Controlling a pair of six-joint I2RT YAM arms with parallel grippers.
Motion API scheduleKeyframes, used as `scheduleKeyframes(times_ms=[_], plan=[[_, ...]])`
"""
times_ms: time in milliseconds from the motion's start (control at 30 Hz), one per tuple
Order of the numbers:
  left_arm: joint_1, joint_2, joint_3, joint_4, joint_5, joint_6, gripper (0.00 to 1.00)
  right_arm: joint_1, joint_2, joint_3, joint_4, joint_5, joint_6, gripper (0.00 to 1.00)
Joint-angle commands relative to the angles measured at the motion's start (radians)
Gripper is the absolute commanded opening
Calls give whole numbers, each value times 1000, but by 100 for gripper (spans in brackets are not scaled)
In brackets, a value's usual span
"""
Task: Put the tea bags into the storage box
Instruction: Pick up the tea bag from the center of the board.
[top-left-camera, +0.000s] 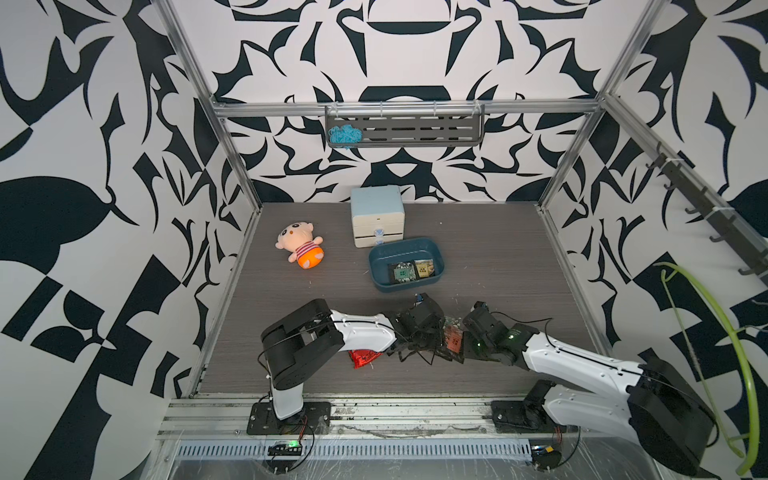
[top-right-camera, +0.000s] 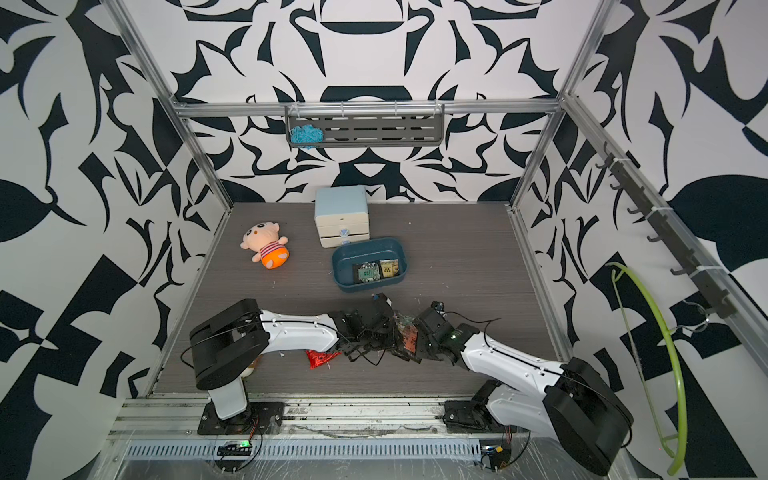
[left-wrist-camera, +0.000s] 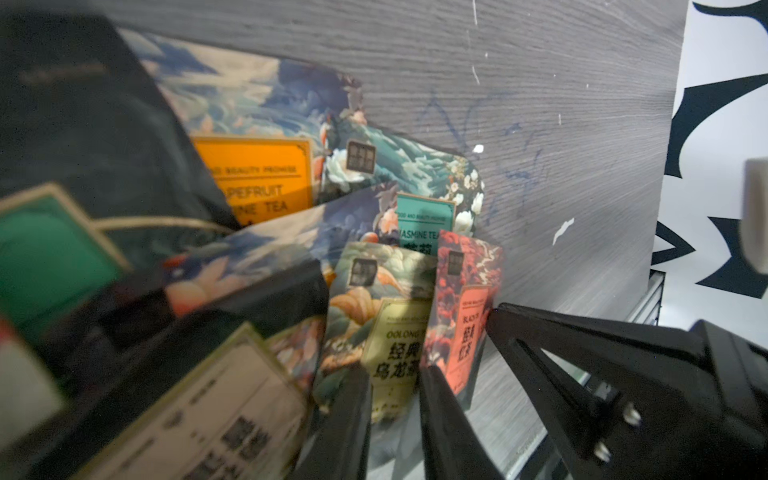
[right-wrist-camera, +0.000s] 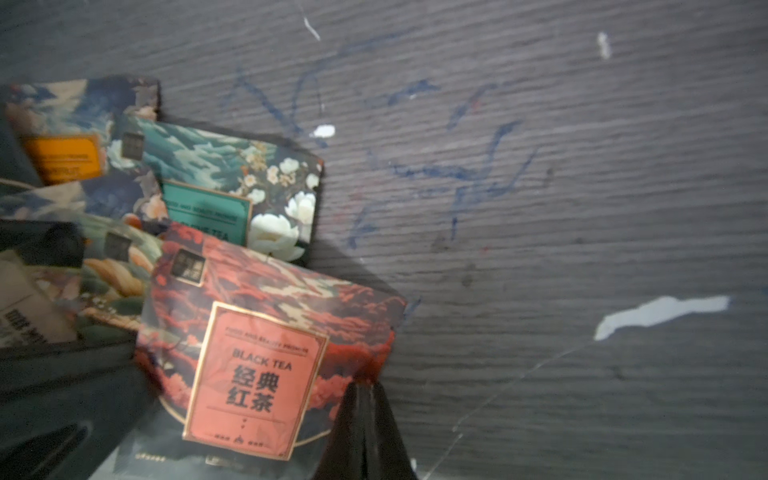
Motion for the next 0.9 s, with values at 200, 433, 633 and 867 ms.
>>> scheduleKeyframes(times_ms=[200,433,633,867], plan=[[-13,38,50,-14,29,5,26,5,13,-6,-22,10,15,7],[-13,56,59,6,47,-3,22,5,7,-8,-9,5,6,8],[-13,54,52,24,58,-7,11,5,-21,-13,15,0,-12,10],[-13,14,18,34,54,-19,0,5,-67,31,-37,44,-75,10]])
